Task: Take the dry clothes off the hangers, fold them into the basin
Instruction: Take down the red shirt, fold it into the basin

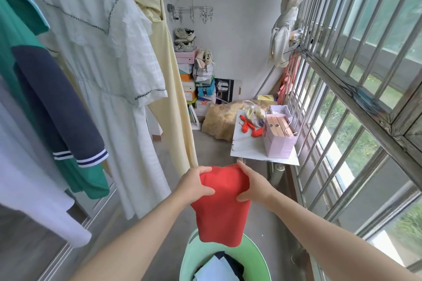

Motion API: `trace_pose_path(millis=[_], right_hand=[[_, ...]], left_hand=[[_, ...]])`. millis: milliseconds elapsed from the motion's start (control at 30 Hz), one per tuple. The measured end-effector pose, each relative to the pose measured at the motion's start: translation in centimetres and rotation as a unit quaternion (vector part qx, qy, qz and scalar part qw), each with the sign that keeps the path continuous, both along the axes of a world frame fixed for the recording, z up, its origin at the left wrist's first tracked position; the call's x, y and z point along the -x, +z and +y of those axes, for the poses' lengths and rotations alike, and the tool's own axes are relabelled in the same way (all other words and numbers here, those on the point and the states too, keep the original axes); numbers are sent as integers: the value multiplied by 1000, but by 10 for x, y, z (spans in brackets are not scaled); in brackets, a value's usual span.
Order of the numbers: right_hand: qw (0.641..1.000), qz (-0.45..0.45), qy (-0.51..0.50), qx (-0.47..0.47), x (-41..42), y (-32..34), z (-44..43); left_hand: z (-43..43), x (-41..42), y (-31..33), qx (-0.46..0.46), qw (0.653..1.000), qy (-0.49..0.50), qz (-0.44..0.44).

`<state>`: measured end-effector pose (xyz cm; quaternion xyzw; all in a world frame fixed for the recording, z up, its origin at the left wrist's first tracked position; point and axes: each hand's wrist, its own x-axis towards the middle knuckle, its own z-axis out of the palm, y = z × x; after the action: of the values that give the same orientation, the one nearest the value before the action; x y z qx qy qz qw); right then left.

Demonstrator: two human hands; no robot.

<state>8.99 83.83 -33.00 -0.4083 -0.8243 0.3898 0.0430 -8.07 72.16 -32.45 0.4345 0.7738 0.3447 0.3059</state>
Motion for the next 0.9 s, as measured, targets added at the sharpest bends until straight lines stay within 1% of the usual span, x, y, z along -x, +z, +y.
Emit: trace_pose_path(millis=[100,233,300,367,433,500,533,567,600,667,733,800,900], right_hand=[[997,-37,10,-64,-1,-3,-1],[994,0,-20,-109,-4,-6,1],[992,14,-29,-124,-4,-6,2],[991,20,-32,-127,-5,-7,2],[991,31,-37,-123,-6,-6,3],[993,48,-30,-107,-9,-5,5],[994,75,-24,-75,-11,-5,7],[993,118,-26,-15,-13,-5,7],[982,171,-35,68,-16,-3,7],[937,252,-51,235,-24,-2,6],[900,271,-48,338,-30,-1,5],[891,251,-20,377,-34,-4,3],[905,209,2,370,-34,-13,-4]], left_hand=[[1,-4,-1,17,992,-10,122],[2,-5,-4,44,971,-52,231],[2,-5,-4,45,962,-59,263],[3,-4,-3,25,956,-60,285],[4,-1,-3,11,957,-64,283],[4,6,-5,8,969,-64,240],[4,10,-6,4,977,-68,204],[3,14,-6,-2,984,-76,161],[2,16,-4,-12,990,-82,111],[-1,17,4,-28,997,-71,-13],[-2,16,10,-50,992,-47,-104],[-3,14,15,-85,986,-35,-139],[-2,14,23,-109,978,-37,-174]])
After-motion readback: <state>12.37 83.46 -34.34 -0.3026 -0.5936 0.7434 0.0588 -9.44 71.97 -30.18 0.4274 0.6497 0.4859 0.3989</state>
